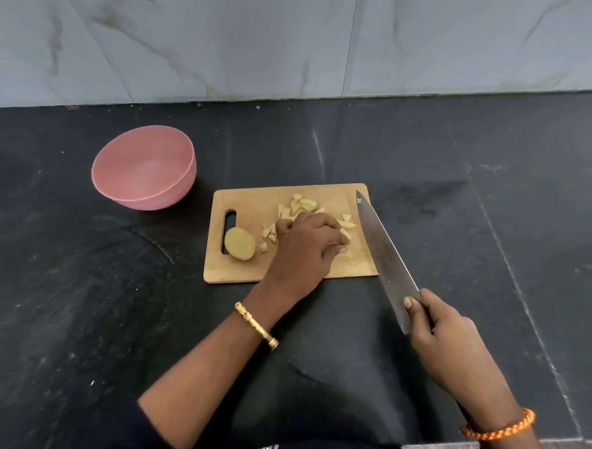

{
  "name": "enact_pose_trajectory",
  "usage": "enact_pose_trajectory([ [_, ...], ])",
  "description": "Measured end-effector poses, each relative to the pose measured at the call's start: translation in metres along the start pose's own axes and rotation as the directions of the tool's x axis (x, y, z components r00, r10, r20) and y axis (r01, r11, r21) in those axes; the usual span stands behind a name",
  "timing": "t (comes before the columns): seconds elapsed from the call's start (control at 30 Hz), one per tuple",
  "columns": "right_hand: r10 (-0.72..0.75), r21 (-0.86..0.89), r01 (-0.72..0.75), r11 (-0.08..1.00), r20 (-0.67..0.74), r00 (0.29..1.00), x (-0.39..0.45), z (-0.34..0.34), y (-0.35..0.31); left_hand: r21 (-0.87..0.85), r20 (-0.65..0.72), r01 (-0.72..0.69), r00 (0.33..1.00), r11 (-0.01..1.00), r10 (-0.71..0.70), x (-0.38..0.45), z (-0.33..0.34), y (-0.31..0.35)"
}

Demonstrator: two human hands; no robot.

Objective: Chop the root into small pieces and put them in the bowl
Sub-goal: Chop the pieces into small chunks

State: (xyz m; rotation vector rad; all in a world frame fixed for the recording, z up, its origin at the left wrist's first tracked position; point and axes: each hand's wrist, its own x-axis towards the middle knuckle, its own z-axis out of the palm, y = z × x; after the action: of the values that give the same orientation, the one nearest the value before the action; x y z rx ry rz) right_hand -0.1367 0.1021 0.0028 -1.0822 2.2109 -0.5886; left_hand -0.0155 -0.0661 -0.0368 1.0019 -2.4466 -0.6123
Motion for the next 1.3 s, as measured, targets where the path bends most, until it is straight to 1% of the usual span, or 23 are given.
enact_pose_trajectory([
  [0.07, 0.008, 0.007, -0.008, 1.0, -0.006, 1.0, -0.001, -0.001, 0.001, 0.07, 0.071, -0.018, 0.997, 0.997, 0.013, 0.011, 0.0, 0.002],
  [0.17, 0.023, 0.013, -0.023, 1.0, -0.023, 0.999, -0.001, -0.004, 0.003, 0.114, 0.149, -0.027, 0.989, 0.993, 0.01, 0.023, -0.001, 0.004],
  [0.23, 0.026, 0.013, -0.025, 1.0, -0.026, 0.999, 0.0, -0.005, 0.003, 0.11, 0.176, -0.037, 0.984, 0.993, 0.017, 0.027, -0.003, 0.001],
  [0.4, 0.032, 0.031, -0.032, 0.999, 0.005, 0.999, 0.003, -0.003, 0.002, 0.097, 0.293, -0.047, 0.956, 0.994, 0.016, 0.036, -0.011, -0.003],
  [0.5, 0.021, 0.029, -0.021, 0.999, -0.003, 1.0, 0.003, 0.0, 0.003, 0.043, 0.232, -0.047, 0.972, 0.998, 0.035, 0.034, -0.013, -0.001],
  [0.67, -0.013, 0.013, 0.013, 1.0, -0.008, 1.0, -0.002, 0.011, 0.006, 0.014, 0.025, -0.129, 0.991, 0.992, 0.128, 0.008, -0.002, 0.002],
  [0.77, -0.028, 0.011, 0.028, 1.0, -0.023, 0.999, -0.005, 0.017, 0.005, 0.013, -0.051, -0.138, 0.989, 0.99, 0.138, -0.005, 0.006, -0.001],
  [0.83, -0.032, 0.011, 0.032, 0.999, -0.036, 0.999, -0.004, 0.019, 0.005, -0.029, -0.085, -0.11, 0.991, 0.994, 0.107, -0.008, 0.008, -0.004],
  [0.93, -0.032, 0.013, 0.033, 0.999, -0.035, 0.999, 0.0, 0.02, 0.006, -0.139, -0.079, 0.003, 0.997, 0.99, -0.014, -0.004, 0.006, -0.005],
  [1.0, -0.03, 0.004, 0.03, 1.0, -0.028, 0.999, 0.002, 0.02, 0.006, -0.152, -0.059, 0.051, 0.996, 0.987, -0.06, 0.0, 0.005, -0.007],
  [1.07, -0.028, -0.002, 0.028, 1.0, -0.022, 0.999, 0.004, 0.02, 0.005, -0.128, -0.045, 0.058, 0.997, 0.99, -0.064, 0.002, 0.005, -0.008],
  [1.3, -0.034, -0.002, 0.034, 0.999, -0.048, 0.998, 0.006, 0.028, 0.006, -0.045, -0.066, -0.006, 0.998, 0.999, 0.003, -0.005, 0.006, -0.007],
])
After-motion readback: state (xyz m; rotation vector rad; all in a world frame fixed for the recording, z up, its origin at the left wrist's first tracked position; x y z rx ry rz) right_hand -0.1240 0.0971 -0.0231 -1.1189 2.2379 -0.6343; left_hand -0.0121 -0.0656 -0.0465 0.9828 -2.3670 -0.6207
